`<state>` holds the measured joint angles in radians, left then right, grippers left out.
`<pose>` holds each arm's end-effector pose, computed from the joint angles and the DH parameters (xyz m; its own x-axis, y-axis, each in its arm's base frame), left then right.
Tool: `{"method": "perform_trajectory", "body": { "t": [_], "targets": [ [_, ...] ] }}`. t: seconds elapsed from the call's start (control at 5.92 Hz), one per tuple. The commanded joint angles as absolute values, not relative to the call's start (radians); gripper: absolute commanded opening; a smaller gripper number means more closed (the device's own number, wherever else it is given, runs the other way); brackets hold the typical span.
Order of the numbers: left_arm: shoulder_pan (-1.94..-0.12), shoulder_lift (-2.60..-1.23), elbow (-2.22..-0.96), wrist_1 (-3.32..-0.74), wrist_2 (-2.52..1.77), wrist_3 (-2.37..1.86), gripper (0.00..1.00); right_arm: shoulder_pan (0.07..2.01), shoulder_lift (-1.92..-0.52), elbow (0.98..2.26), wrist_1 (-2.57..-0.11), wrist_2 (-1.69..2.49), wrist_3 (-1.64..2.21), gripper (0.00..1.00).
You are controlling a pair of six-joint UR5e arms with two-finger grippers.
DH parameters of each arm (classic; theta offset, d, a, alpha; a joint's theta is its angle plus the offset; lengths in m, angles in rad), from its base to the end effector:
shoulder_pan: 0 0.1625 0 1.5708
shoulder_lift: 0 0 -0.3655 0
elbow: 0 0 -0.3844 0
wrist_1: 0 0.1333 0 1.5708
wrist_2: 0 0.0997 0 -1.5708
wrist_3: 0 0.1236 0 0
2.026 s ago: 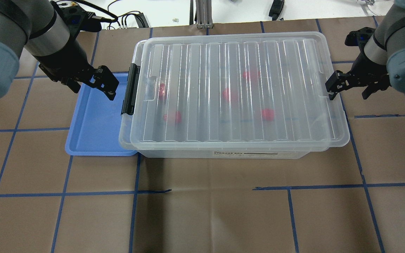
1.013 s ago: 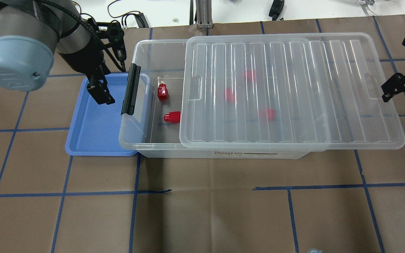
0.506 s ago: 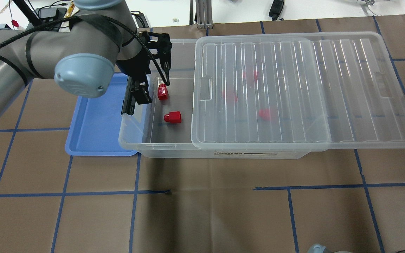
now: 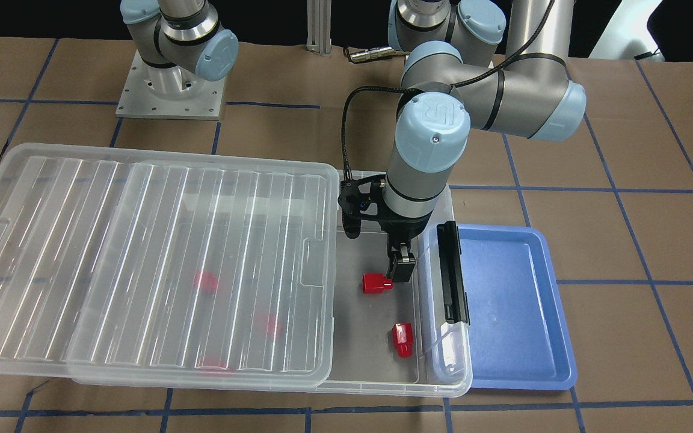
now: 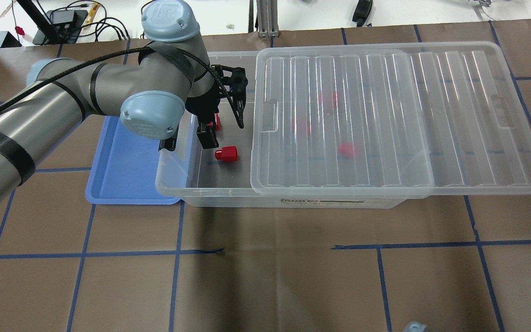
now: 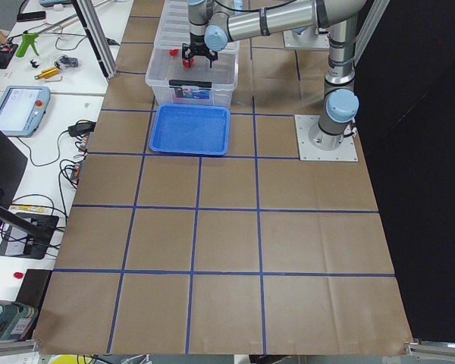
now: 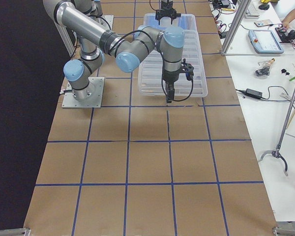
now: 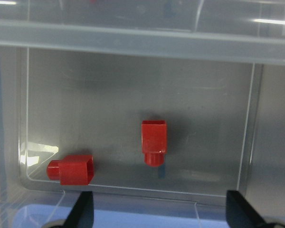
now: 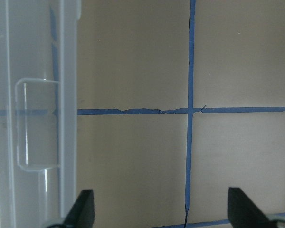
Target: Place red block in blue tray from box
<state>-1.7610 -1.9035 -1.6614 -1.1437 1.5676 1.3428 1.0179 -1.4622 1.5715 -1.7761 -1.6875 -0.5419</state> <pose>-0.2390 -0.5345 0.2268 -0.0378 0.9993 -0.0030 0.9993 0.0378 -0.0040 -0.1786 -0.5158 0.3713 -0.9887 0.0181 0.1487 0.0149 0.9996 -0.0223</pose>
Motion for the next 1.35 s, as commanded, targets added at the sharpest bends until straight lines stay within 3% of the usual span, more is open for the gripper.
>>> {"method": "perform_trajectory", "body": {
  "t": [0.0, 0.51, 0.84, 1.01, 1.18],
  "targets": [
    [-1.755, -1.971, -1.669, -1.088, 1.566, 1.344, 0.96, 1.147, -1.491, 1.478, -1.589, -1.684, -0.302, 1.00],
    [-1.761, -2.081, -1.672, -0.992, 1.568, 1.342, 0.96, 1.383, -1.537, 1.462, -1.513, -1.553, -0.005, 1.00],
    [-1.763, -2.103, -1.680, -0.989, 1.566, 1.342, 0.80, 1.513, -1.531, 1.465, -1.514, -1.545, 0.108, 1.00],
    [-1.761, -2.100, -1.684, -0.988, 1.568, 1.341, 0.35, 1.541, -1.525, 1.470, -1.514, -1.543, 0.120, 1.00],
    [-1.761, -2.089, -1.684, -0.988, 1.569, 1.338, 0.09, 1.542, -1.522, 1.468, -1.514, -1.543, 0.104, 1.00]
  ]
}}
